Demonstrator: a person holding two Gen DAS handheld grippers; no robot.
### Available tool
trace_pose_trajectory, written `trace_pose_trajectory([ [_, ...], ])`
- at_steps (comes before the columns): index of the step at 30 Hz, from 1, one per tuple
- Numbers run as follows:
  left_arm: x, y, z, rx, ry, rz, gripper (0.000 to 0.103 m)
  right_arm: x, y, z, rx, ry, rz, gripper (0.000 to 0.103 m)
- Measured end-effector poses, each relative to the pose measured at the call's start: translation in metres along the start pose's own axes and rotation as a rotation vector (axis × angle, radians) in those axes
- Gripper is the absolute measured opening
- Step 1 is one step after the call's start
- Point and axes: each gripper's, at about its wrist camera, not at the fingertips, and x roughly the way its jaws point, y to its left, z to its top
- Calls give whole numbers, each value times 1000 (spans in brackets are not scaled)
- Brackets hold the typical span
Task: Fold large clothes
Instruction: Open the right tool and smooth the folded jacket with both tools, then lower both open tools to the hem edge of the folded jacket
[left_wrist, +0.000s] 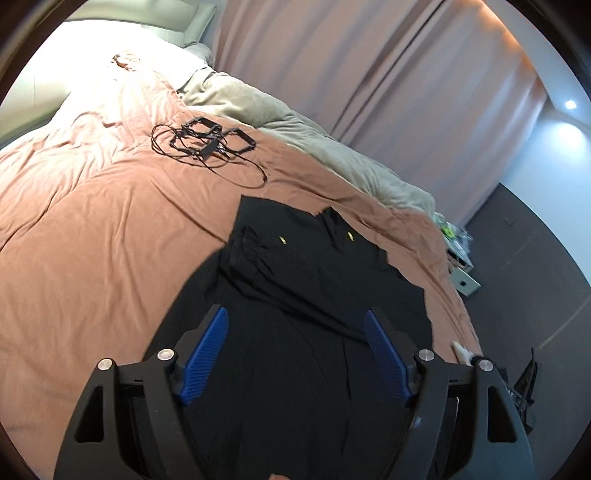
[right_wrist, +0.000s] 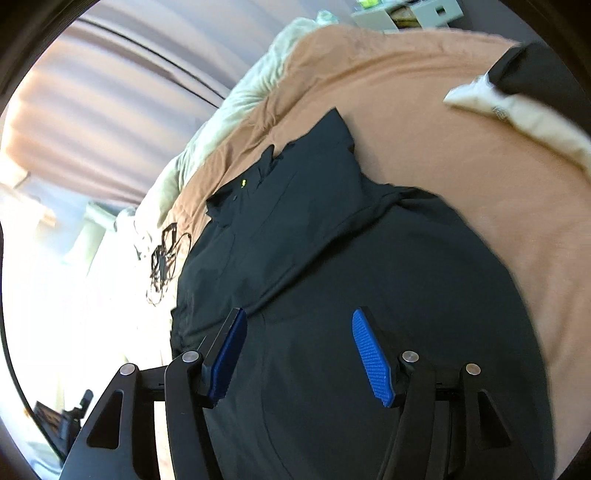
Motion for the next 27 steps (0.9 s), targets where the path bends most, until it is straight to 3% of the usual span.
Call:
trace_pose_trajectory([
  [4,-38,-1,-20,36,-1,12,77,-42,5,-25,-29,-37,15,84],
  [10,-98,1,-54,54,-31,19,77,-99,11,-69,-95,-57,8,86],
  [12,-115,4,-66,62,-37,24,79,-120,11,-83,-118,-72,3,93],
  [13,-123,6,-72,63,-43,24,83,-128,10,-89,-128,-78,5,96],
  [14,-132,8,-78,66,-59,18,101,-135,9,-95,-136,-83,7,97],
  [15,-143,10,-84,69,-85,14,103,-142,8,-101,-141,-84,5,97],
  [27,-201,34,-130,85,-174,28,103,-199,-24,-146,-150,-128,10,103],
])
